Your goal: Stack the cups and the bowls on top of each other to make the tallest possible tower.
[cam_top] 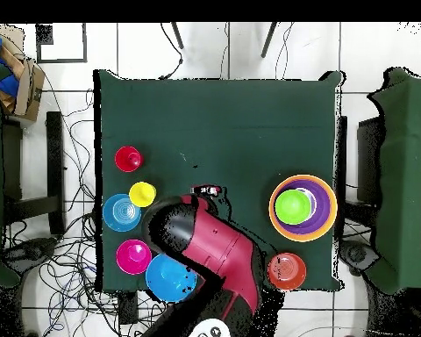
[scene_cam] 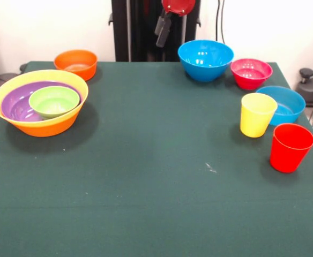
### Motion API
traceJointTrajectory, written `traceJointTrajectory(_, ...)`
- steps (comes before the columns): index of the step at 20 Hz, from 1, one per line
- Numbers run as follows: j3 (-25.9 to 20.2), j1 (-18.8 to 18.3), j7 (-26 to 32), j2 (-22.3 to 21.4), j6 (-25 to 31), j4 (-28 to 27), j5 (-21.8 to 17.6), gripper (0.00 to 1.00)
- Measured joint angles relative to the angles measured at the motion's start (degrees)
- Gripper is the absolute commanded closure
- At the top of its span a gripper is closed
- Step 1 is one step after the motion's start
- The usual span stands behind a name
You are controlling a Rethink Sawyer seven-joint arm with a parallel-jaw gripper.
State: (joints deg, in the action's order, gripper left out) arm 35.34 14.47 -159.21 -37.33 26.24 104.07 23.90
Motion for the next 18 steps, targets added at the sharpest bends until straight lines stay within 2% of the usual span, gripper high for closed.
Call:
traceJointTrajectory(3, -0.3, -0.1, 0.0, 0.5, 0.0, -0.4, -0.2, 0.0)
traceJointTrajectory(7, -2.7, -2.3, 0.5, -0.2, 0.0, -1.2, -3.8, 0.0)
traceJointTrajectory(8, -4.5, -4.5, 1.6, -1.2, 0.0, -1.7, -7.8, 0.0)
traceJointTrajectory(9, -5.0, -5.2, 2.2, -1.5, 0.0, -1.8, -9.2, 0.0)
traceJointTrajectory(11, -7.0, -8.2, 5.0, -3.0, 0.5, -2.2, -14.4, 0.0)
traceJointTrajectory(14, -9.3, -12.0, 9.2, -5.1, 1.1, -2.2, -19.7, 0.0)
traceJointTrajectory(15, -10.8, -14.5, 11.9, -6.4, 1.4, -2.2, -22.4, 0.0)
traceJointTrajectory(18, -13.4, -19.1, 17.5, -8.9, 1.4, -2.2, -26.3, 0.0)
